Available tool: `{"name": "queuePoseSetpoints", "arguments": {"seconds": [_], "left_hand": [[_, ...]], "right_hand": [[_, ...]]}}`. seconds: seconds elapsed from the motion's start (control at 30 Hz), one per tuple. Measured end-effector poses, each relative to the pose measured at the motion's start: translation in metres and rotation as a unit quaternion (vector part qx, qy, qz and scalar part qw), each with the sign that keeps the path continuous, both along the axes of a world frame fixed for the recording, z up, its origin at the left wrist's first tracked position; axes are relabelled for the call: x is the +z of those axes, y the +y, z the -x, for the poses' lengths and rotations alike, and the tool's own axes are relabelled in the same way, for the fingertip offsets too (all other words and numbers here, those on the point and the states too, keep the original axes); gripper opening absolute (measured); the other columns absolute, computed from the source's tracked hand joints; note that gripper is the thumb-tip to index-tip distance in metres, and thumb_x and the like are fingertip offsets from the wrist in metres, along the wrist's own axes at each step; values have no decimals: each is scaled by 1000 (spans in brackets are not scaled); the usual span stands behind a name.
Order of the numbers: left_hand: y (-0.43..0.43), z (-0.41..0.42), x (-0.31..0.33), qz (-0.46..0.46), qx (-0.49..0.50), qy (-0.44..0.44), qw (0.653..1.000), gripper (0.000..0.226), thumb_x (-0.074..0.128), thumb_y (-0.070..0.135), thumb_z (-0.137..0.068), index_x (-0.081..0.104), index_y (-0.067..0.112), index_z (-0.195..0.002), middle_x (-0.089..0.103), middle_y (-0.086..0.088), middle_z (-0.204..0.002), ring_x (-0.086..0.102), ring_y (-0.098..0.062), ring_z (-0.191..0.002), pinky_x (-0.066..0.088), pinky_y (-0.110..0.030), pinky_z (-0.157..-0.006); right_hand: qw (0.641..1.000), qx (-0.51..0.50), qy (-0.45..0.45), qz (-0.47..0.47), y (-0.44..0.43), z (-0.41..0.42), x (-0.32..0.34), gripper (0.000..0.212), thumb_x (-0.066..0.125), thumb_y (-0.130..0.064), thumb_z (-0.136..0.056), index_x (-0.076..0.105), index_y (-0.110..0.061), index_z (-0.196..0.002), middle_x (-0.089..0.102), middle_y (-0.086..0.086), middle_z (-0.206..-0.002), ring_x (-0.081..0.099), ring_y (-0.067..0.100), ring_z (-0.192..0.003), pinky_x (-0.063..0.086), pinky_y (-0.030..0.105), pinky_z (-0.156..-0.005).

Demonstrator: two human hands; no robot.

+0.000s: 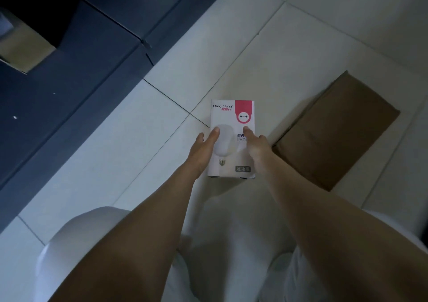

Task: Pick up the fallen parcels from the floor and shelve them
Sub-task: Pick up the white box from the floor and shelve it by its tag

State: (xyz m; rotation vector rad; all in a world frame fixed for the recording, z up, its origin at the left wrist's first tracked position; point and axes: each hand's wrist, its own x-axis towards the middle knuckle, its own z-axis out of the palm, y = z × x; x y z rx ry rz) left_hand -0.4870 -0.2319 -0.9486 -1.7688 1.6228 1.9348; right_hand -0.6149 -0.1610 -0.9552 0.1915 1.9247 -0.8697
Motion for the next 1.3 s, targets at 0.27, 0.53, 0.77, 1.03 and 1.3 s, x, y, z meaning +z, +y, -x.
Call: {"name": "queuePoseSetpoints", "arguments": {"seconds": [0.27,0.53,0.77,1.03,1.3], "left_hand": [[-8,4,13,-2,15,49,999,50,43,57,-95,51,23,-131,64,1,-114,63,-10,-91,46,-23,-65],[-31,23,158,37,48,93,994,34,49,51,-95,57,30,-121,65,17,-102,64,5,-81,47,-7,-49],[-33,40,341,76,45,120,989,37,50,47,-96,58,27,-125,70,6,-108,68,-11,-90,51,-13,-54],[-32,56,558,142,63,168,973,38,56,46,-93,58,22,-121,70,4,-108,68,-9,-86,50,-13,-53],[-36,68,748,245,55,249,935,34,58,40,-94,59,18,-120,70,8,-102,69,0,-72,48,-9,-50]], "right_hand": [[998,-15,-20,62,-5,-5,7,43,52,-51,-95,64,-13,-111,70,8,-109,67,26,-88,54,36,-77],[992,-24,19,122,-29,13,149,39,51,-46,-97,64,-17,-120,71,6,-110,67,20,-81,50,27,-61],[984,-13,68,163,-32,25,343,35,48,-45,-98,64,-21,-118,69,-1,-100,64,8,-73,44,21,-54],[966,-16,110,235,-27,33,568,31,49,-44,-97,64,-21,-113,71,0,-101,68,14,-81,50,25,-61],[927,-39,162,335,-27,36,759,31,50,-44,-97,61,-24,-118,73,-1,-103,72,20,-85,58,31,-67]]}}
